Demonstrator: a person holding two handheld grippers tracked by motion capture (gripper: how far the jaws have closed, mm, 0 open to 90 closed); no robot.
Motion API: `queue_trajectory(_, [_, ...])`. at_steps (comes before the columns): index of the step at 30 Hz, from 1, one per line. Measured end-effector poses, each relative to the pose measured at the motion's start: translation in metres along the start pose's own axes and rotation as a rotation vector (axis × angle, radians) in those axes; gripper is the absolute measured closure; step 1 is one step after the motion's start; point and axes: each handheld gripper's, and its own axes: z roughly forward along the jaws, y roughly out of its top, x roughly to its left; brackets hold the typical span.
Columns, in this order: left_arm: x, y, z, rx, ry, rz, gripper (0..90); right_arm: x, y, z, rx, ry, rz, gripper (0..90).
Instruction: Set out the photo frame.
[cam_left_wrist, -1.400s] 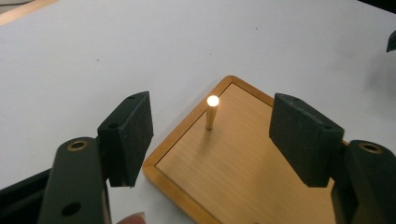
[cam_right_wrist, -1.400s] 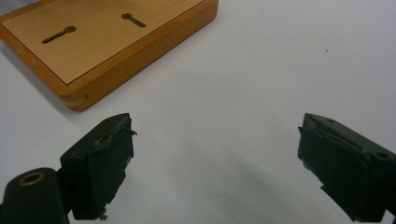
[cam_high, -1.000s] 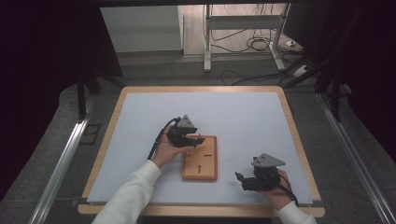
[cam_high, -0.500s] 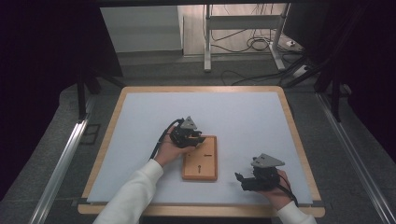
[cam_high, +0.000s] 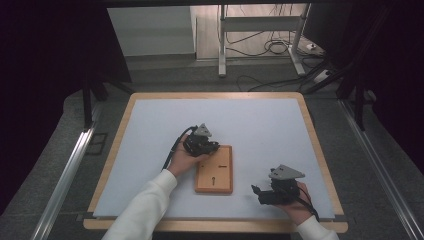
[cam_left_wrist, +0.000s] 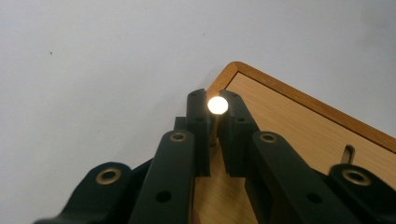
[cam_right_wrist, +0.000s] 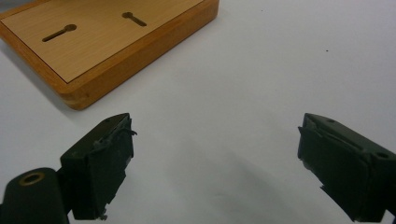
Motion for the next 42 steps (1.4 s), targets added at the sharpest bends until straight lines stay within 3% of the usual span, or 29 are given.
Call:
queue_trajectory(6, [0.003, 0.003, 0.0, 0.02, -0.023, -0.005, 84.0, 0.005, 0.002, -0.001, -0.008, 0.008, -0.019, 10.4])
queue_trajectory(10, [0.007, 0.003, 0.0, 0.025, -0.058, -0.034, 84.0, 0.009, 0.005, -0.002, -0.015, 0.004, -0.063, 10.5])
queue_trajectory(19, [0.014, 0.005, 0.0, 0.045, -0.11, -0.059, 83.4, 0.027, 0.012, 0.0, -0.014, -0.013, -0.172, 10.4])
queue_trajectory(25, [0.019, 0.008, 0.0, 0.071, -0.138, -0.072, 83.2, 0.042, 0.019, 0.007, -0.011, -0.002, -0.248, 8.7])
queue_trajectory(32, [0.025, 0.01, 0.002, 0.074, -0.168, -0.1, 83.1, 0.059, 0.028, 0.018, 0.0, 0.005, -0.301, 7.7])
queue_trajectory(42, [0.03, 0.012, 0.003, 0.092, -0.198, -0.124, 82.8, 0.089, 0.038, 0.046, 0.02, -0.05, -0.444, 7.0])
